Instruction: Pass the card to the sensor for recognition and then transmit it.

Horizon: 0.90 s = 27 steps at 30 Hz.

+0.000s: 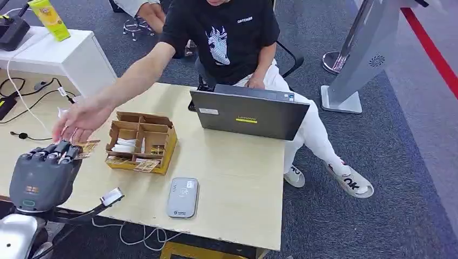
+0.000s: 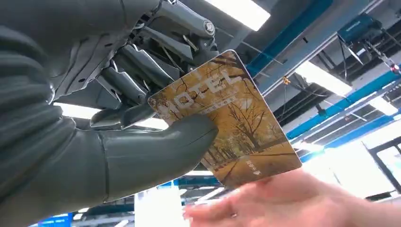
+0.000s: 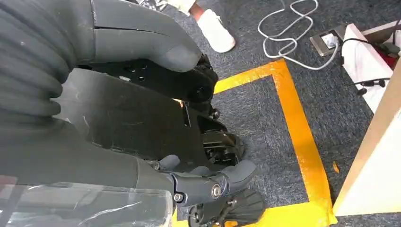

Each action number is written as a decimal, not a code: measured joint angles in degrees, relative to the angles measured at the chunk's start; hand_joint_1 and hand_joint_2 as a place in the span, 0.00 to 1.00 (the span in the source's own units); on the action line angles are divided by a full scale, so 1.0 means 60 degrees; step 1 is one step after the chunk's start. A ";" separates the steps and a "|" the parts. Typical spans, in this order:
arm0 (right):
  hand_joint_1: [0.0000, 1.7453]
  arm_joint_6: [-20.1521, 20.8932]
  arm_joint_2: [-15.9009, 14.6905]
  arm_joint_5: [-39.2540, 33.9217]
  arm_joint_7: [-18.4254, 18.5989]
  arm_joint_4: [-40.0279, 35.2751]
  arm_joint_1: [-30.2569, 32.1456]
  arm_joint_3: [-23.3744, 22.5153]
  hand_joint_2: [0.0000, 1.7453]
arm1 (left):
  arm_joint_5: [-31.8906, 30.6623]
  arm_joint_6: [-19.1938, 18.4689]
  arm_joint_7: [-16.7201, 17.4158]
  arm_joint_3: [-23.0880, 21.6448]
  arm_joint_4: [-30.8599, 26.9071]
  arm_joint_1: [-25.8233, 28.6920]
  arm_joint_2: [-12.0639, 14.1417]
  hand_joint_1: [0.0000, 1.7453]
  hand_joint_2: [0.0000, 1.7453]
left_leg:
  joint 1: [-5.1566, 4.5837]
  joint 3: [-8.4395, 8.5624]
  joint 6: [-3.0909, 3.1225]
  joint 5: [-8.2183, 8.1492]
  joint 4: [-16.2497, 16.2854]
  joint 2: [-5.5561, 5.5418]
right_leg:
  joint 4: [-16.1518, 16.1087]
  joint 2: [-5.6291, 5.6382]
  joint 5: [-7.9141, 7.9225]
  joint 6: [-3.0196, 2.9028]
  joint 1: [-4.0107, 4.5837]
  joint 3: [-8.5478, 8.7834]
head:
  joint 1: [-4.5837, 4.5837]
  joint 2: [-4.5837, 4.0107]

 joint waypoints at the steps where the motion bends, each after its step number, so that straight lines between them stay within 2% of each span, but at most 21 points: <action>1: 0.00 0.0000 0.0000 0.0000 -0.0007 0.0000 0.0000 0.0000 1.00 | -0.0003 -0.0075 0.0087 -0.0130 0.0000 -0.0047 -0.0025 1.00 1.00 | 0.0000 -0.0001 0.0000 0.0000 0.0000 0.0000 | 0.0000 -0.0001 0.0000 0.0000 0.0000 -0.0001 | 0.0004 0.0000; 4: 0.00 0.0000 0.0007 -0.0062 -0.0037 0.0000 -0.0004 0.0004 1.00 | -0.0004 -0.0462 0.0177 -0.0635 0.0050 -0.0205 -0.0214 1.00 1.00 | 0.0000 -0.0001 0.0000 0.0000 0.0000 -0.0002 | -0.0001 -0.0003 -0.0001 -0.0001 0.0000 -0.0003 | 0.0000 0.0000; 7: 0.00 0.0000 0.0018 -0.0095 -0.0069 0.0000 -0.0011 0.0018 1.00 | -0.0004 -0.0791 0.0473 -0.1597 0.0540 -0.0567 -0.0638 1.00 1.00 | -0.0001 -0.0002 0.0000 0.0000 0.0000 -0.0003 | 0.0000 -0.0004 0.0000 0.0000 -0.0001 0.0000 | 0.0000 0.0000; 14: 0.00 0.0000 0.0080 -0.0226 0.0168 0.0000 -0.0081 0.0025 1.00 | -0.0004 -0.0948 0.0251 -0.3172 0.2152 -0.1018 -0.1704 1.00 1.00 | -0.0005 -0.0003 0.0001 0.0000 0.0003 -0.0001 | -0.0001 0.0003 0.0007 0.0009 -0.0005 0.0000 | 0.0000 0.0000; 21: 0.00 0.0000 0.0087 -0.0248 0.0160 0.0000 -0.0083 0.0033 1.00 | -0.0004 -0.1024 -0.0249 -0.3446 0.3242 -0.1062 -0.2685 1.00 1.00 | -0.0004 -0.0005 0.0001 -0.0001 0.0003 -0.0001 | -0.0001 0.0002 0.0007 0.0009 -0.0003 -0.0004 | 0.0000 0.0000; 27: 0.00 0.0000 0.0087 -0.0248 0.0160 0.0000 -0.0082 0.0040 1.00 | -0.0004 -0.1038 -0.0292 -0.3482 0.3668 -0.1074 -0.3034 1.00 1.00 | -0.0003 -0.0003 0.0000 0.0000 0.0003 0.0000 | 0.0000 0.0002 0.0007 0.0009 -0.0002 -0.0004 | 0.0000 0.0000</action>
